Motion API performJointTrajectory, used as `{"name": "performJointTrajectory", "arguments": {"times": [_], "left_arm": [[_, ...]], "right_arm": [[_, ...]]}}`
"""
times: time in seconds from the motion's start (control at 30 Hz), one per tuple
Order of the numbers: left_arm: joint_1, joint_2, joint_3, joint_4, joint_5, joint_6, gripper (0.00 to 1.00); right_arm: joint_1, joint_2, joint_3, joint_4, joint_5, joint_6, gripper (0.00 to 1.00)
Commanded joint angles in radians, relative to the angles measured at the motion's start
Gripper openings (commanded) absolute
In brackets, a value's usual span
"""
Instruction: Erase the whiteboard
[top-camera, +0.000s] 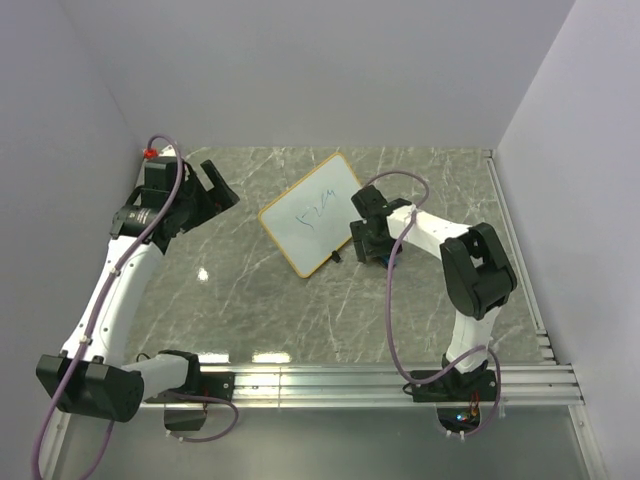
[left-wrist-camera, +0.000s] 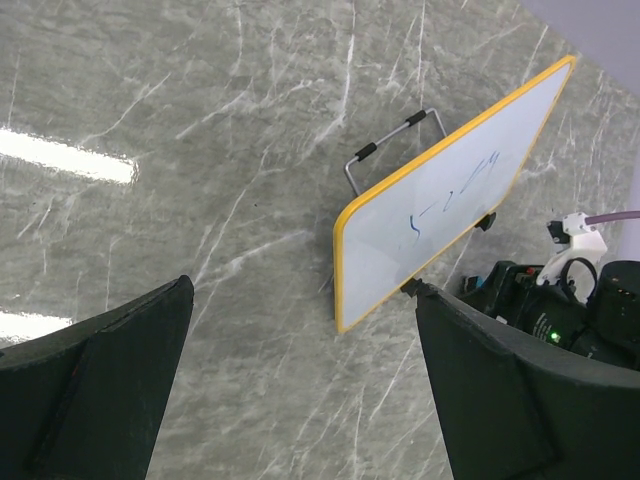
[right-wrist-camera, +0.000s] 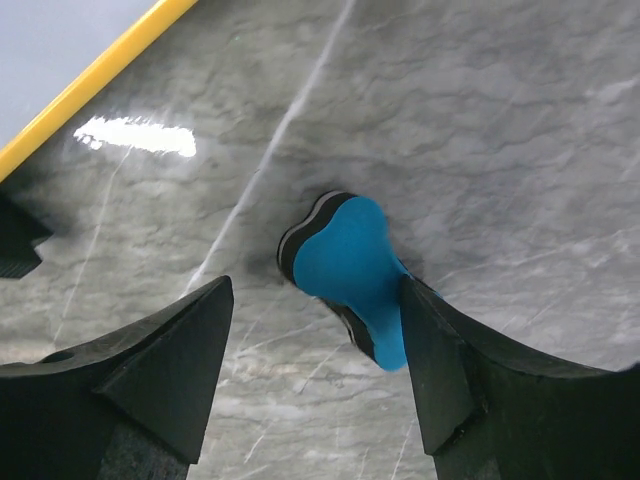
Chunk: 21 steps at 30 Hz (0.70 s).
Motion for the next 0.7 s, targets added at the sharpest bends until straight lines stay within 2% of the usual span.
{"name": "performJointTrajectory", "arguments": {"times": [0.0,0.27,0.47,0.67], "left_arm": [[-0.004,0.016,0.043,0.007,-0.002,-0.014,0.99],[-0.004,0.031,0.057,0.02,-0.001,-0.023,0.99],[-0.004,0.028,0.041,0.043,-0.01,-0.034,0.99],[-0.009,0.048,0.031,0.065,-0.007,-0.044,1.0]], "right_arm": [[-0.029,0.03,0.021,0.036,0.004,0.016,0.74],[-0.052,-0.04,0.05,-0.005,-0.005,0.015,0.74],[-0.037,-0.197,0.001,0.0,-0.15,0.005,0.78],[-0.031,-0.266,-0.027,-0.016,-0.131,0.011,0.79]]}}
